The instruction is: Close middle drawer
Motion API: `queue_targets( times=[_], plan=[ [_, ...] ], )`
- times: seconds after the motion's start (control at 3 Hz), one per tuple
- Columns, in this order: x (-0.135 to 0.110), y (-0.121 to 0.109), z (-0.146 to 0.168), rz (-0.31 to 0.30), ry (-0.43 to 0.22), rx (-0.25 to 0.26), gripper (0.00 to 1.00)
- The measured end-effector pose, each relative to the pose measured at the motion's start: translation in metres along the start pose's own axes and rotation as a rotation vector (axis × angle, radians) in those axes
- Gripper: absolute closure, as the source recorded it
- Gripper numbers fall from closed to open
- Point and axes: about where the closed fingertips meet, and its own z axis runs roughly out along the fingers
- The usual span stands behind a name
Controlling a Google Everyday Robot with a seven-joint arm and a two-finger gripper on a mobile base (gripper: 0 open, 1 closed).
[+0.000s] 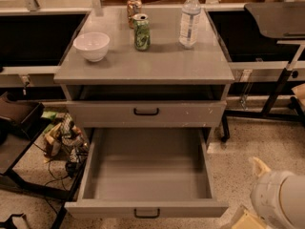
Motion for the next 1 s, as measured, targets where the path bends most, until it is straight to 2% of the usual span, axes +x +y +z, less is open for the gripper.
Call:
queue_targets(
  times=[0.33,0.67,1.0],
  plan=[
    [0.003,-0.007,0.009,0.025,-0.026,0.039,0.00],
    [0.002,-0.007,0.009,0.024,-0.026,0.039,0.00],
    [0.016,0.001,0.042,0.011,-0.035,0.031,0.00]
  ],
)
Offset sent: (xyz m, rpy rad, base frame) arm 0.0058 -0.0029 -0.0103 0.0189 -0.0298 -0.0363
